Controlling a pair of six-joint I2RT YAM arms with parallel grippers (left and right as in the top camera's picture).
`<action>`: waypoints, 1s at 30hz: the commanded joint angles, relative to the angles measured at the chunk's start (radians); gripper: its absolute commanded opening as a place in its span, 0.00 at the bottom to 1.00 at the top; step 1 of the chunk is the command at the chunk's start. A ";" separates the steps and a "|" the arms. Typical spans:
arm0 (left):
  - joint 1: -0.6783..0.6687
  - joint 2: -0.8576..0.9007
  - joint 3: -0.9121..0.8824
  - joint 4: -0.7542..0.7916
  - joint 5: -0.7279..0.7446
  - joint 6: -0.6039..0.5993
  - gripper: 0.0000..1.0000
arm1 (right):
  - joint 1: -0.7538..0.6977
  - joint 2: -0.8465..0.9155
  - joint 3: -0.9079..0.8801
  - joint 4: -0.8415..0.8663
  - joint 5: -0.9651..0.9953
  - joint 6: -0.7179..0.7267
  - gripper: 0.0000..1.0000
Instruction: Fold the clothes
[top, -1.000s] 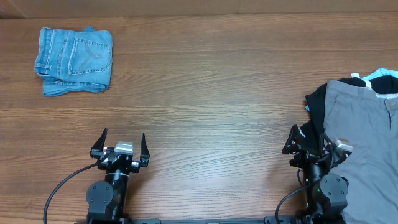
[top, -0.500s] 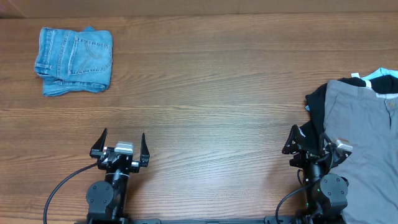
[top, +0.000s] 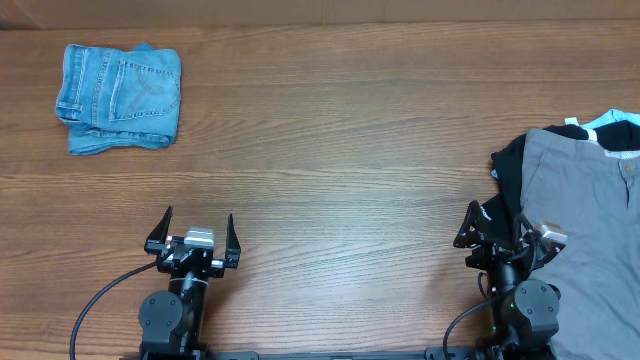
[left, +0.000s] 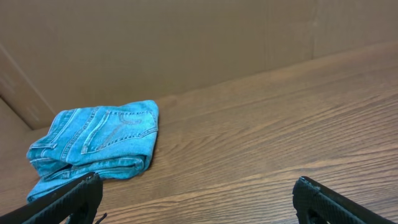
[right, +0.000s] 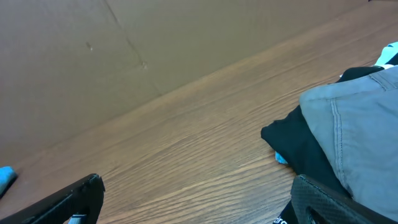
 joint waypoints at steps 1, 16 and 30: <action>0.004 -0.011 -0.011 0.006 0.011 -0.007 1.00 | -0.003 -0.012 -0.006 0.003 -0.002 0.008 1.00; 0.004 -0.009 0.087 0.009 0.389 -0.336 1.00 | -0.003 0.005 0.094 0.010 -0.325 0.008 1.00; 0.004 0.435 0.797 -0.489 0.207 -0.279 1.00 | -0.003 0.709 0.863 -0.477 -0.359 -0.001 1.00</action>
